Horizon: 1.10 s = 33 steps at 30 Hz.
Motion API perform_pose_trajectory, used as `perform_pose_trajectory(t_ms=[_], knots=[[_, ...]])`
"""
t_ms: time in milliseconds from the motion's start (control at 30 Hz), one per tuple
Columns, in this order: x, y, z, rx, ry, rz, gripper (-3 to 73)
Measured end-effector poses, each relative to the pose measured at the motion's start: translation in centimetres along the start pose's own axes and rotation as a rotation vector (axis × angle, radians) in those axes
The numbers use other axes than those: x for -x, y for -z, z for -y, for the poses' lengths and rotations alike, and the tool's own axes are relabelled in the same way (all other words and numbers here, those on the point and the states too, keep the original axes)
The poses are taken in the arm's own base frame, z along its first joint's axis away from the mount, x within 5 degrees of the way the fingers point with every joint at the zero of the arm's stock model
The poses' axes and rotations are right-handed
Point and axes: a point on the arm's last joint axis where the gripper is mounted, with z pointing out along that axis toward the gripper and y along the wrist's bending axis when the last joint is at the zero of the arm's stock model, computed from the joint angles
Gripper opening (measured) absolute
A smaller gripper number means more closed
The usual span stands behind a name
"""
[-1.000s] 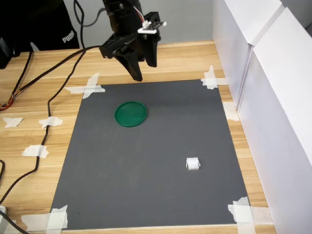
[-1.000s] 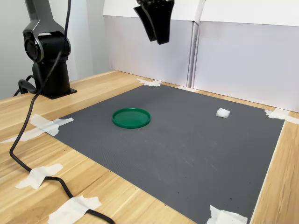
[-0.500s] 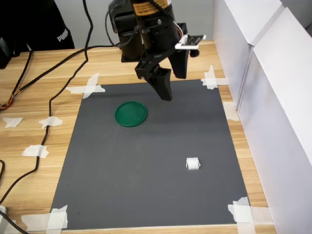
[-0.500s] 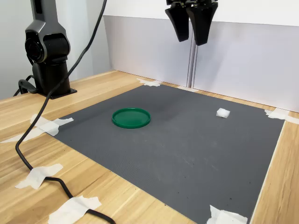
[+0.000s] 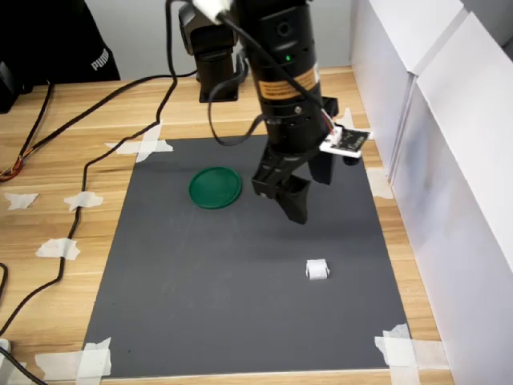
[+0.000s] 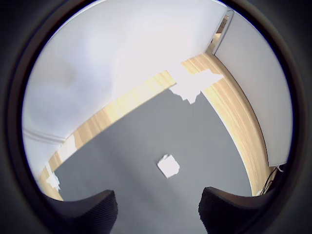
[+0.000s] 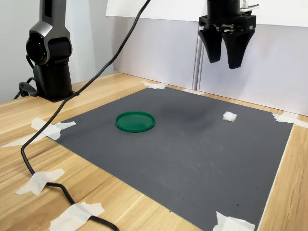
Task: Grasp a white terminal and put it on the green lid.
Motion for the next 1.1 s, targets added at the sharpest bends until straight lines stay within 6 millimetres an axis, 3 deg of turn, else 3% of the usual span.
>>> perform_pose_trajectory(t_ms=[600,1100], knots=[[0.0,-6.9,0.5,0.029,-0.006,-0.056,69.4],[-0.6,-10.8,0.7,0.041,-0.040,-0.100,69.4]])
